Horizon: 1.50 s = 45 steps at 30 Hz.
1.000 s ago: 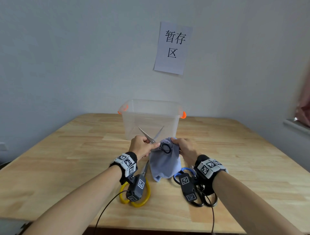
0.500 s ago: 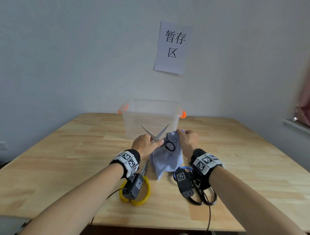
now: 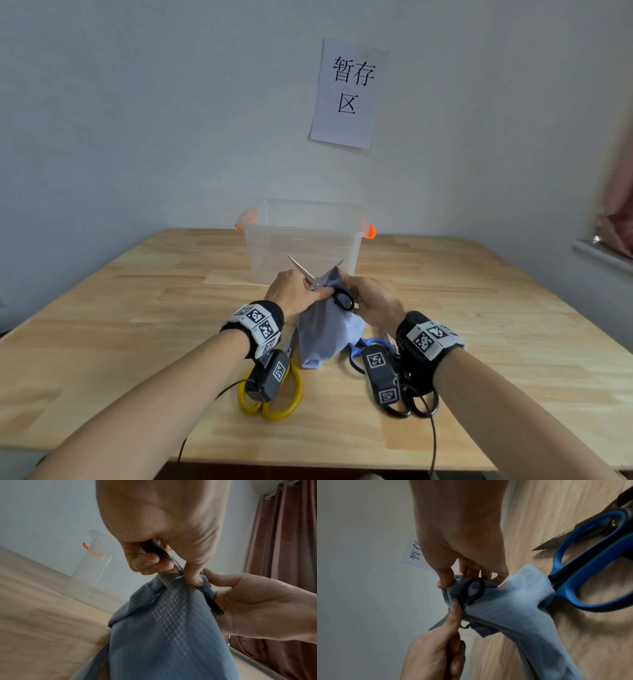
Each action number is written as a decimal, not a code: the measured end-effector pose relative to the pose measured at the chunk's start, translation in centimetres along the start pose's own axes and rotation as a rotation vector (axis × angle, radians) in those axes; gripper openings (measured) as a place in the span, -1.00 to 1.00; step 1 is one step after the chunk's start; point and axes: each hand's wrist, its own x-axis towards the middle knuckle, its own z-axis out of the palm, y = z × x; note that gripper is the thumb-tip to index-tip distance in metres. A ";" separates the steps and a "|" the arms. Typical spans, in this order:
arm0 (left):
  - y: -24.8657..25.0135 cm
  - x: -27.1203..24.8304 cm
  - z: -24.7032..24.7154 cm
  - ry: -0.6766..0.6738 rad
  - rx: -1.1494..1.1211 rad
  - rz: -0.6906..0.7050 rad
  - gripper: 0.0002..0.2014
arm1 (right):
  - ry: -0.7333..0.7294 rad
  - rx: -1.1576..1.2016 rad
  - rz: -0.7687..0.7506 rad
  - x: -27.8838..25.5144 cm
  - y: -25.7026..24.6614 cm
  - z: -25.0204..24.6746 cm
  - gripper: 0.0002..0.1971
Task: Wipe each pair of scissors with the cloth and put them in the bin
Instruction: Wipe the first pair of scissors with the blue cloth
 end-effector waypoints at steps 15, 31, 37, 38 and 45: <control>-1.3 0.6 0.9 0.051 -0.076 -0.022 -0.47 | -0.119 0.111 -0.138 -0.1 0.4 1.2 -0.53; 0.5 -0.3 -0.2 -0.061 0.190 0.035 -0.44 | -0.158 -0.074 -0.054 1.1 1.1 1.1 -0.66; 0.4 -0.6 0.0 -0.036 0.181 0.053 -0.52 | -0.085 -0.041 -0.118 1.3 1.7 2.1 -0.75; 0.3 -0.6 0.1 -0.042 0.170 0.052 -0.56 | -0.064 -0.058 -0.147 1.1 1.7 2.2 -0.70; 0.4 -0.9 -0.1 -0.036 0.139 0.083 -0.64 | 0.015 -0.014 -0.181 1.2 1.9 2.4 -0.58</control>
